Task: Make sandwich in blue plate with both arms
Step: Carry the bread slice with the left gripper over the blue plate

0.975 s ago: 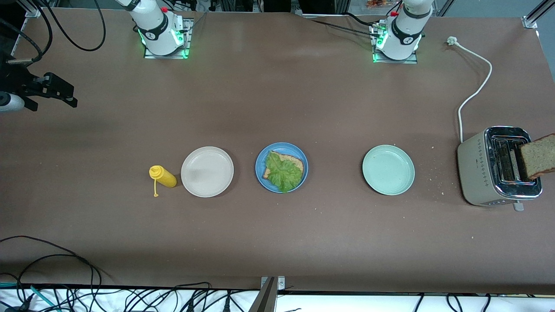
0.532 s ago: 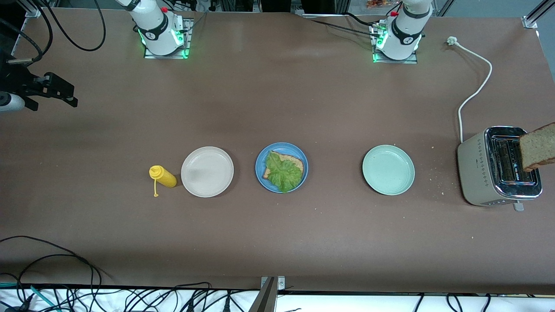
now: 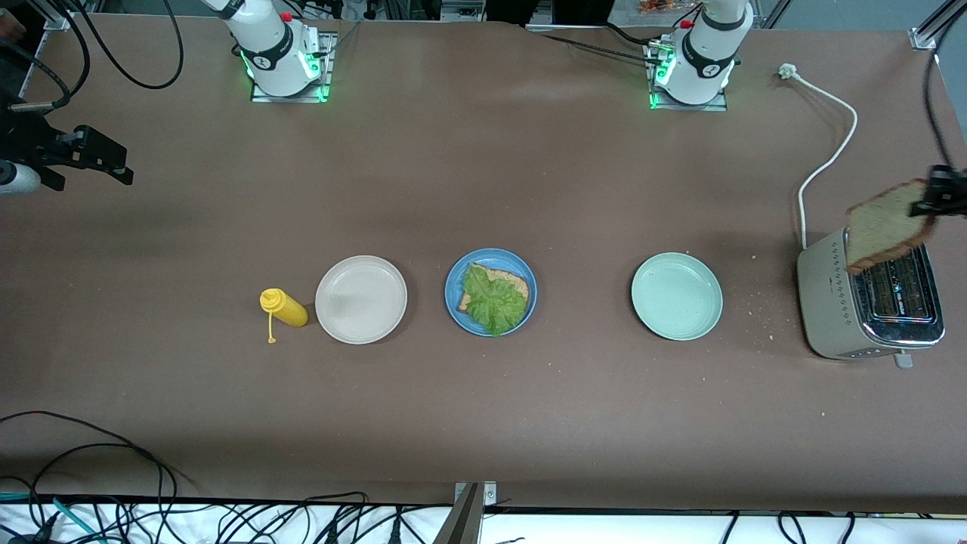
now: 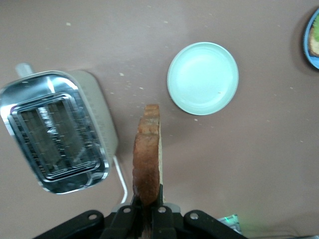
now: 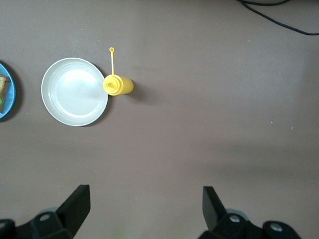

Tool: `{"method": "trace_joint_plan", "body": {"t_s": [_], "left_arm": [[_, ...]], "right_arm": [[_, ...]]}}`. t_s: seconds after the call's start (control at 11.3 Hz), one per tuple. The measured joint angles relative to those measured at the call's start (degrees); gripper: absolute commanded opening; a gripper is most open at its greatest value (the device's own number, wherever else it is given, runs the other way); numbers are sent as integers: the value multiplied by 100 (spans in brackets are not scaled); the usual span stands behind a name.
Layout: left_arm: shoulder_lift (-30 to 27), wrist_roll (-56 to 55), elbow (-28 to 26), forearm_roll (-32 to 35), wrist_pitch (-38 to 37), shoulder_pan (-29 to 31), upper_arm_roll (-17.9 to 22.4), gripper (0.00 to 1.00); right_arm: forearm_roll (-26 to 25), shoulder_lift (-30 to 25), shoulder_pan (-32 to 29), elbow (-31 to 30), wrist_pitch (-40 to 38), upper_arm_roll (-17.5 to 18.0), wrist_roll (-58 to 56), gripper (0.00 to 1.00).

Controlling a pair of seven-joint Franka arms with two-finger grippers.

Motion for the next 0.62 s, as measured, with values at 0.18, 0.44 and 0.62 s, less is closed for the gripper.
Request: {"method": "trace_joint_plan", "body": {"t_s": [0.18,0.44,0.62], "left_arm": [[6,-250,-20,-3,-190,-220,-356,0],[63,-964,-122,-620,-294,-284,-1028,0],[329,-1217,-227,-1520,-238,-491,-1117,0]], "right_arm": [[2,0,1,0,-5,-2,0,100],[9,1,1,1,-12,-3,0,100],[12,4,0,3,-17,-6,0,100]]}}
